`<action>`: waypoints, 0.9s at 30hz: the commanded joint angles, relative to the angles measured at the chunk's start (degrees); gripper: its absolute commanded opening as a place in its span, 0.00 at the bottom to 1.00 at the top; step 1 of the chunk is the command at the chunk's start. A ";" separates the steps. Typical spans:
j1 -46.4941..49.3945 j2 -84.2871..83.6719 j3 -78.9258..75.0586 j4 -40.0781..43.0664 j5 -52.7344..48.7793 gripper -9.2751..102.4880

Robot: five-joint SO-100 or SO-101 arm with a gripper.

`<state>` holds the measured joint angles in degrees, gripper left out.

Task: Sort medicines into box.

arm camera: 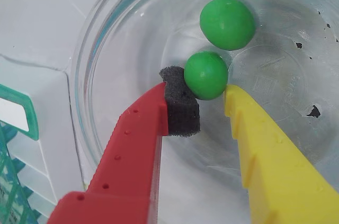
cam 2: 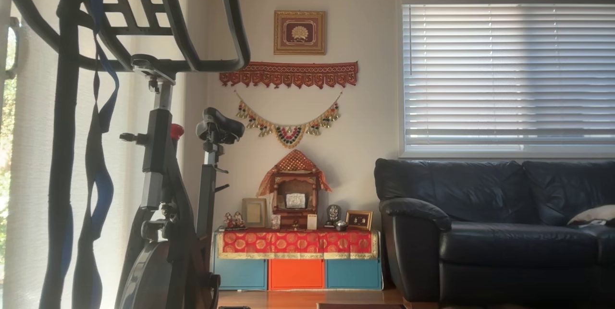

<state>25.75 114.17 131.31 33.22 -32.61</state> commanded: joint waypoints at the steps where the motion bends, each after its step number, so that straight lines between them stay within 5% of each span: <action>1: -0.70 4.04 -0.18 -0.79 -0.18 0.18; 27: 1.14 4.66 1.41 -6.77 0.18 0.19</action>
<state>26.37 114.43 133.07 27.33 -32.61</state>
